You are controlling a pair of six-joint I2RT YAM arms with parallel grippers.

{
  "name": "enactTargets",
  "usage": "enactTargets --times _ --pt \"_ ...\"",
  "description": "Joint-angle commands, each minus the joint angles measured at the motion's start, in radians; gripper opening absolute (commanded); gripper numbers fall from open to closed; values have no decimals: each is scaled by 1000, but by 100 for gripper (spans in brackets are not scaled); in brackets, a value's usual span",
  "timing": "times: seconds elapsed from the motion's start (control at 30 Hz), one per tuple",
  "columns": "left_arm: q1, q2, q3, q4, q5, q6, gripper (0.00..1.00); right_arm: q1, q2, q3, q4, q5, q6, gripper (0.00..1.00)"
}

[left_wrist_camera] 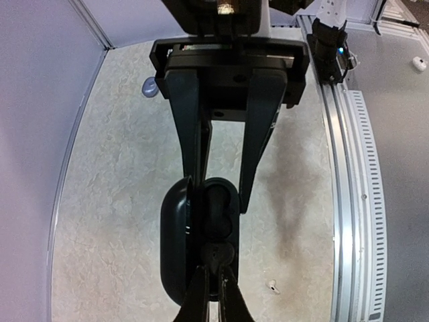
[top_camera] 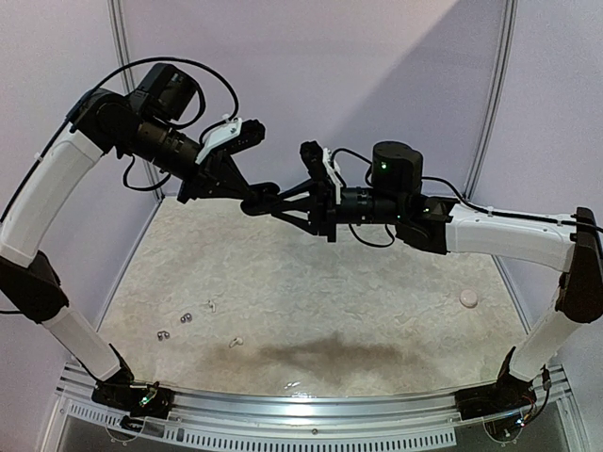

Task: Insert the wireless bluetooth earbuds into the charging case
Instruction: Insert the left earbud into the left side groove of the charging case.

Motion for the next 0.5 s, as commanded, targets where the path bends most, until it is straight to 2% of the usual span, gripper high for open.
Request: enactTargets --times 0.0,0.33,0.47 --pt "13 24 15 -231 35 -1 0 -3 -27 -2 46 17 11 0" --pt "15 8 -14 -210 -57 10 0 -2 -32 -9 51 13 11 0" --pt "14 6 -25 -217 -44 -10 0 -2 -33 -8 50 19 12 0"
